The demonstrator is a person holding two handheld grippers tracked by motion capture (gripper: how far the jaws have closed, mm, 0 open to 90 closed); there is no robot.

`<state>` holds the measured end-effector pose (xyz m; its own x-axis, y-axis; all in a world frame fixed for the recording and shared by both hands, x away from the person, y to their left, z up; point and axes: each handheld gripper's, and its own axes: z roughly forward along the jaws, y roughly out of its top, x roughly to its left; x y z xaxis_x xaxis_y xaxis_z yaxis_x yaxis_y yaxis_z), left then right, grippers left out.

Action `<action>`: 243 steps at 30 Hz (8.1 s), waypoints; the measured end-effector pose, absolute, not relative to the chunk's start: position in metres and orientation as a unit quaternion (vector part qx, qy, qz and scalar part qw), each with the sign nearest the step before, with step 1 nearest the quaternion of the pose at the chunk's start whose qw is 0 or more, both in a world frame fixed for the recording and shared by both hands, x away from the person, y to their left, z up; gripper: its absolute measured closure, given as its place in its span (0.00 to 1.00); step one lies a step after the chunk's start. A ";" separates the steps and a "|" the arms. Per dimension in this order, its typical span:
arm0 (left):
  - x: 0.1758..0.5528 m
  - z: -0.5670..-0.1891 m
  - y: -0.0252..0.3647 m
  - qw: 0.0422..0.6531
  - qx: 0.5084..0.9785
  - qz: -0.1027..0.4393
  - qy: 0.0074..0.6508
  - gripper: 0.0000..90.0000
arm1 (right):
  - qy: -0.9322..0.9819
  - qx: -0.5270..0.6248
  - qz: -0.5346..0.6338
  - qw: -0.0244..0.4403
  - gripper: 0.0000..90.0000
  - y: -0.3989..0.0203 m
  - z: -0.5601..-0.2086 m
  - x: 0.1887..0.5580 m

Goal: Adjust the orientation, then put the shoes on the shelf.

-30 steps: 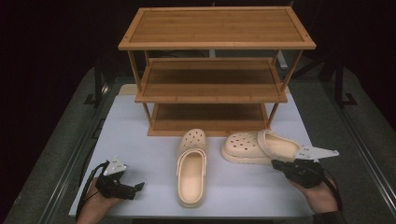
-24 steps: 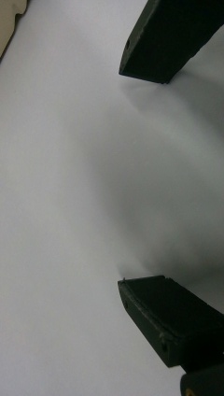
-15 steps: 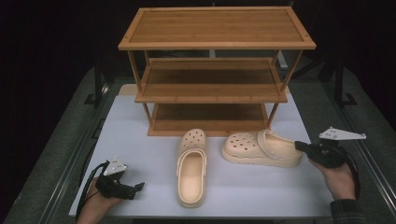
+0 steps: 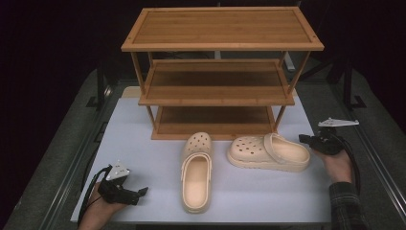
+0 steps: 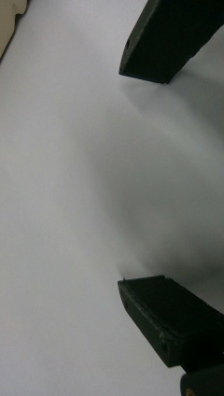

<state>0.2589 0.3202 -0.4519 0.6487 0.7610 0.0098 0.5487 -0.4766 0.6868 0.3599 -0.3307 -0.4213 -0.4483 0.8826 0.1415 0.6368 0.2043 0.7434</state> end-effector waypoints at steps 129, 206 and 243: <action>0.258 -0.425 0.299 0.373 0.835 0.143 0.377 0.01 | 0.799 0.384 0.453 0.090 0.42 -0.222 -0.406 0.274; 0.338 -0.359 0.200 0.423 0.814 0.202 0.342 0.85 | 0.780 0.406 0.424 0.218 0.85 -0.184 -0.373 0.335; 0.404 -0.399 0.165 0.419 0.771 0.274 0.394 0.83 | 0.747 0.452 0.412 0.262 0.82 -0.138 -0.398 0.407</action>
<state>0.4040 0.1653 -0.3988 0.5396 0.8367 0.0932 0.3767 -0.3389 0.8621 0.4075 -0.1381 -0.3982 -0.4548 0.8904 -0.0186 0.4591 0.2523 0.8518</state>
